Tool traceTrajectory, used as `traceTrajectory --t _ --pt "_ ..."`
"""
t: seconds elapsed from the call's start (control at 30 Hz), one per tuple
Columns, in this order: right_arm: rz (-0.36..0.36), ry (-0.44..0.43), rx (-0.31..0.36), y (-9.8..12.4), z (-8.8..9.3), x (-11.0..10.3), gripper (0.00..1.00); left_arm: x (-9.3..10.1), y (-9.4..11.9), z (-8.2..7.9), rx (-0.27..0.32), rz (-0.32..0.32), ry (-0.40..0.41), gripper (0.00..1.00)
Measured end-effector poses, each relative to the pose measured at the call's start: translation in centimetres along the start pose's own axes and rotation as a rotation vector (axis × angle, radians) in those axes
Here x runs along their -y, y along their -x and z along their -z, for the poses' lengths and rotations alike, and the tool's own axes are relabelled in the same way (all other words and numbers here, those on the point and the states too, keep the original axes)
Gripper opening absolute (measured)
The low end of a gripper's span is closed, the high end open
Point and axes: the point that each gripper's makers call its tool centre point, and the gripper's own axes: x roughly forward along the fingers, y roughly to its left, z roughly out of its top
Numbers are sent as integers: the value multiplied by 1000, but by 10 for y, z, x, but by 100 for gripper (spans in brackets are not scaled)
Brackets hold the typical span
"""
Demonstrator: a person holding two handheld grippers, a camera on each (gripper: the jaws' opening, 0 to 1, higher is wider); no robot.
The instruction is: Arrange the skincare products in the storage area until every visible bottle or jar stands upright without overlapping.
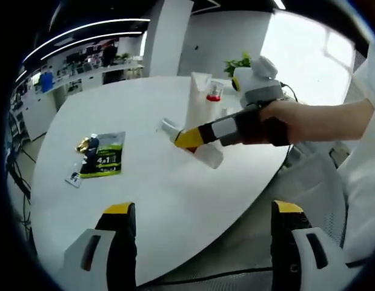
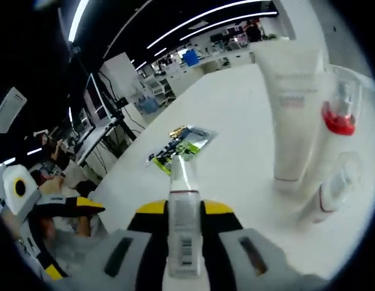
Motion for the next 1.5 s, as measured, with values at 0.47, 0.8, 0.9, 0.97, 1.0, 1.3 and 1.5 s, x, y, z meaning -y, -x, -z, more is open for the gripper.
traceTrajectory --t 0.47,0.8,0.9,0.97,1.0,1.3,1.5 --pt "-132 -61 121 31 -10 -25 19 17 -4 -13 26 67 -7 90" --pt "-268 -55 208 64 -17 -44 19 38 1 -26 44 193 -76 89" --pt "-316 -81 263 75 -24 -48 19 44 4 -36 78 240 -53 89" --pt "-327 -92 272 80 -24 -48 19 44 5 -41 93 252 -41 89" --pt "-336 -90 276 83 -23 -48 19 45 6 -44 102 259 -33 89" --pt "-453 -105 316 103 -27 -61 19 60 18 -74 203 365 79 88" --pt "-547 -116 341 120 -33 -73 19 72 31 -100 281 455 140 85"
